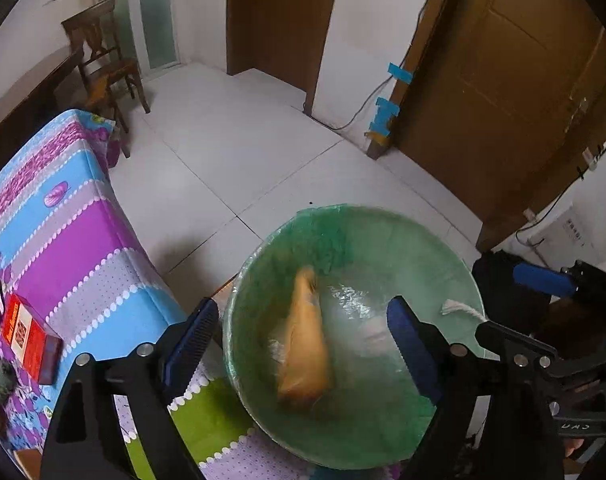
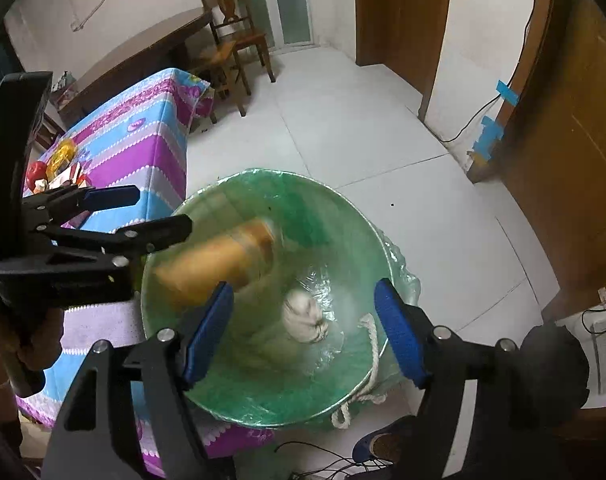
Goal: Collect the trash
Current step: 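Carry both items to the green bin and open both tools to drop them, then return both tools from the bin to the table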
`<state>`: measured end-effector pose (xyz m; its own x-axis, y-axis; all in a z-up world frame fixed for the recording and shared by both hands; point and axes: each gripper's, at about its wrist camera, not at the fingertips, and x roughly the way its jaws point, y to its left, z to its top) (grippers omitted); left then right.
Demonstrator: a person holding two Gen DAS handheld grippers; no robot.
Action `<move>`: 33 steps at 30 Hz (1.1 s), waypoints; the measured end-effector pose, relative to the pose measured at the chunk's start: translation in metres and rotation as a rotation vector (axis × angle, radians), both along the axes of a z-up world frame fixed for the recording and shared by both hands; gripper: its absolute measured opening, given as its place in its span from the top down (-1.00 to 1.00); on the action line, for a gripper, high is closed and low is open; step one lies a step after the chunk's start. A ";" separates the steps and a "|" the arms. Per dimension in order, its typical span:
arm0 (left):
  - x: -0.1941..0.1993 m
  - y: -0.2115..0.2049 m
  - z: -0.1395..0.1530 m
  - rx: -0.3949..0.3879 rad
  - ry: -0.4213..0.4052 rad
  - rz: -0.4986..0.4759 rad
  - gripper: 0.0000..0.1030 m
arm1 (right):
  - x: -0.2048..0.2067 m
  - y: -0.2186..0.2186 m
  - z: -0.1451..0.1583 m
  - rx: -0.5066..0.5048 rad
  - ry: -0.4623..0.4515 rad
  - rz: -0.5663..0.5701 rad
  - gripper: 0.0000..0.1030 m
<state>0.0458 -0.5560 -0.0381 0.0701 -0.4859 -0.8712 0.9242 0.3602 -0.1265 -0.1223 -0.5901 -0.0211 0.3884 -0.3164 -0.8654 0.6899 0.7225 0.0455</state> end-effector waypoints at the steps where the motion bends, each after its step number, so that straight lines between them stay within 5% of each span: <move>1: 0.001 0.002 0.001 -0.004 -0.008 0.002 -0.67 | 0.000 0.000 0.000 -0.004 0.003 0.001 -0.35; 17: 0.007 0.047 0.010 -0.055 -0.118 0.053 -0.67 | 0.005 0.015 0.002 -0.040 -0.009 -0.009 -0.35; 24: 0.004 0.084 0.023 -0.149 -0.274 0.156 -0.69 | -0.008 0.042 0.020 -0.231 -0.168 -0.068 -0.49; 33: 0.012 0.163 0.037 -0.273 -0.519 0.366 -0.81 | -0.015 0.123 0.038 -0.535 -0.508 -0.069 -0.79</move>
<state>0.0579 -0.3927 -0.0014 0.6460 -0.5486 -0.5309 0.7149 0.6785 0.1688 -0.1376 -0.4670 0.0172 0.6638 -0.6829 -0.3051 0.7225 0.6909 0.0255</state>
